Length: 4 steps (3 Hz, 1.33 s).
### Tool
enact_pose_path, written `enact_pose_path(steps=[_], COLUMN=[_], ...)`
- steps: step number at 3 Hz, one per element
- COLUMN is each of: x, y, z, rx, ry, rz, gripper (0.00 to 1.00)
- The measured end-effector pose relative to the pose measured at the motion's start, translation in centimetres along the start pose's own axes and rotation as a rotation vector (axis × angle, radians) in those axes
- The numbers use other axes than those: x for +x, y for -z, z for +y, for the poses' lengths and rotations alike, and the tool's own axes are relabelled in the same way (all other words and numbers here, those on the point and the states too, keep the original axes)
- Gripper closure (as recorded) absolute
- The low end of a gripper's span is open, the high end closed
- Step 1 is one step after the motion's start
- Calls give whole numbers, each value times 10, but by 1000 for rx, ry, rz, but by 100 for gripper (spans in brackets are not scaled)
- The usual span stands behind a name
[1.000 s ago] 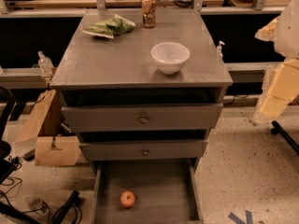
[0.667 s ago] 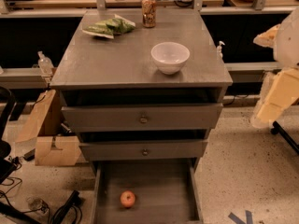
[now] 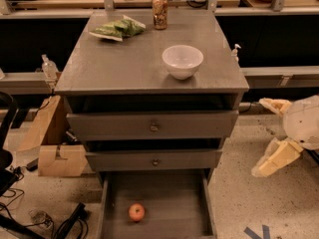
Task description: Pick apple from bottom drawer and place on counter
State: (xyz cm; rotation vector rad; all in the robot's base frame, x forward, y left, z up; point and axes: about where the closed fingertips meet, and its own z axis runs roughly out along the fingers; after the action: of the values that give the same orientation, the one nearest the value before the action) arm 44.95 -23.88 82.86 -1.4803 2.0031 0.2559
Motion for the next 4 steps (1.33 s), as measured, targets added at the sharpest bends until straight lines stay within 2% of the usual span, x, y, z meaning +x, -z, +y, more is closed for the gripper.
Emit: enact_pose_path(steps=[1,2,4], x=[24,35,33], y=[-33,-42,-56], z=[-17,-21,-18], rx=[72,97,93], ry=[2,43,60], rz=[-247,-334,-352], gripper=[0,0,0])
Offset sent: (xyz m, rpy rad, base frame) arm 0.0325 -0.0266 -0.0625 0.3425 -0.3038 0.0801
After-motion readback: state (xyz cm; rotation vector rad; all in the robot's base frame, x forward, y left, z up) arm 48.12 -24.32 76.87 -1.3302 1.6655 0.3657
